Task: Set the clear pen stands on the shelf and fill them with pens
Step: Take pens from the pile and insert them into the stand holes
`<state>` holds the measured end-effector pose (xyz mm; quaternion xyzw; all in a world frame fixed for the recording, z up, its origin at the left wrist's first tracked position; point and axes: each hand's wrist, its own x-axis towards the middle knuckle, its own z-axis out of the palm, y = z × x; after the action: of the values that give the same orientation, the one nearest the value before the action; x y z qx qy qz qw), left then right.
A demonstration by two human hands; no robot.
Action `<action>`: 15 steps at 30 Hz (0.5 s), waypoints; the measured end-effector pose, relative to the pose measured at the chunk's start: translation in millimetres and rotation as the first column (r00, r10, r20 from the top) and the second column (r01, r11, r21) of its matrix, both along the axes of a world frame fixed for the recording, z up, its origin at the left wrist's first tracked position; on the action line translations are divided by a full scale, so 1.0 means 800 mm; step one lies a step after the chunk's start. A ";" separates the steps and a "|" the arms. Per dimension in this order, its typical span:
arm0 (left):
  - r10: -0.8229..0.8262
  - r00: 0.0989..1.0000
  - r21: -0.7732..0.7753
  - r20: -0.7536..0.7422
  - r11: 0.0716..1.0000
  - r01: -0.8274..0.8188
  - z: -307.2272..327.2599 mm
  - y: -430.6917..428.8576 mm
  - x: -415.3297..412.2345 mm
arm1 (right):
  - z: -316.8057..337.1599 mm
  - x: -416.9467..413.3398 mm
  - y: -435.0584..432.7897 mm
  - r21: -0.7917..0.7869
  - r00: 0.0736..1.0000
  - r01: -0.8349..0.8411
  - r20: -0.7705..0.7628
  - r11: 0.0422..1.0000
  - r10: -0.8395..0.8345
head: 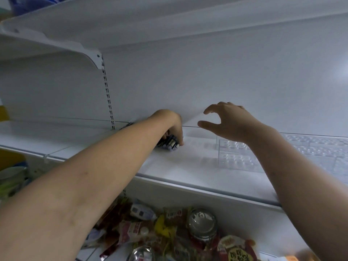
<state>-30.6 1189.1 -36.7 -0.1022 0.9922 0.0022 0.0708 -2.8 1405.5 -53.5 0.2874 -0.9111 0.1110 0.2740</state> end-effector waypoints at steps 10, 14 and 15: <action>-0.060 0.997 0.049 0.039 0.997 0.058 -0.007 0.011 0.011 | -0.002 -0.006 -0.001 0.005 1.000 -0.011 -0.005 1.000 0.011; -0.154 0.987 -0.067 -0.043 0.986 0.151 -0.025 0.020 0.023 | 0.000 -0.001 0.000 -0.005 1.000 -0.016 -0.018 1.000 0.016; -0.164 0.984 -0.058 -0.073 0.985 0.160 -0.030 0.019 0.024 | 0.000 -0.001 0.000 -0.007 1.000 -0.020 -0.021 1.000 0.019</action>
<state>-11.6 1204.3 -60.7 -0.0226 0.9990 -0.0256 0.0294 -3.3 1405.6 -53.8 0.2963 -0.9049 0.1141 0.2835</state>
